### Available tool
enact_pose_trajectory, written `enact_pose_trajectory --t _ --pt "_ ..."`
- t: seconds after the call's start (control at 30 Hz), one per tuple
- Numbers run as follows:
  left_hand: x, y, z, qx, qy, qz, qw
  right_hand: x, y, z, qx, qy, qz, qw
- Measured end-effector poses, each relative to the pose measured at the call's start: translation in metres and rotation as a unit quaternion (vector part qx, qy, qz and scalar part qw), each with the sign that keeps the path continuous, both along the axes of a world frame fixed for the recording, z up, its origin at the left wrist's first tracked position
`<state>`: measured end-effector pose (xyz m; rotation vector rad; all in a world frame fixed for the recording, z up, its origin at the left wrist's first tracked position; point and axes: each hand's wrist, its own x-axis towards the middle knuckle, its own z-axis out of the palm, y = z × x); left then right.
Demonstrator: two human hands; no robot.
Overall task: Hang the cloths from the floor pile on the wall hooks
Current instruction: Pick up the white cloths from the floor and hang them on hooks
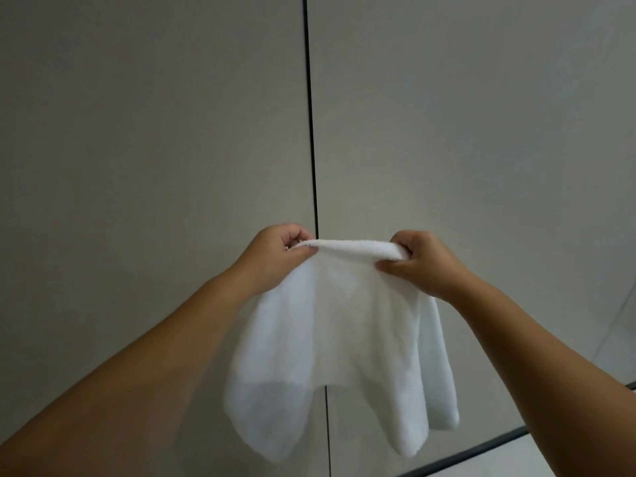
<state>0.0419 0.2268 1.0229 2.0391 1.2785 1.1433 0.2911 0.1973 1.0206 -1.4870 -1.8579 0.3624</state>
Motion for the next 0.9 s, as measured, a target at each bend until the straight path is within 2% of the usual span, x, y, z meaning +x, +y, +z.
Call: enact_pose_trajectory --t 0.23,0.4,0.5,0.6,0.7,0.9 --pt "-0.025 -0.002 0.011 0.027 0.048 0.03 0.998 -0.014 0.0 0.003 -0.043 -0.01 0.068 0.997" --pt "-0.045 0.003 0.005 0.032 0.091 0.065 0.993 -0.028 0.009 0.009 -0.019 -0.043 0.073 0.996" --pt "-0.05 0.002 0.0 0.006 0.096 0.07 0.993 -0.043 0.015 0.011 -0.012 -0.044 0.082 0.996" --pt "-0.059 0.002 -0.009 -0.065 0.102 0.042 0.992 -0.059 0.021 0.012 -0.013 -0.036 0.102 0.994" --pt "-0.069 0.001 -0.022 -0.086 0.085 0.045 0.992 -0.074 0.024 0.01 -0.022 -0.039 0.124 0.991" --pt "-0.073 -0.013 -0.059 -0.173 -0.024 -0.013 0.985 -0.108 0.028 0.0 -0.038 0.013 0.156 0.987"
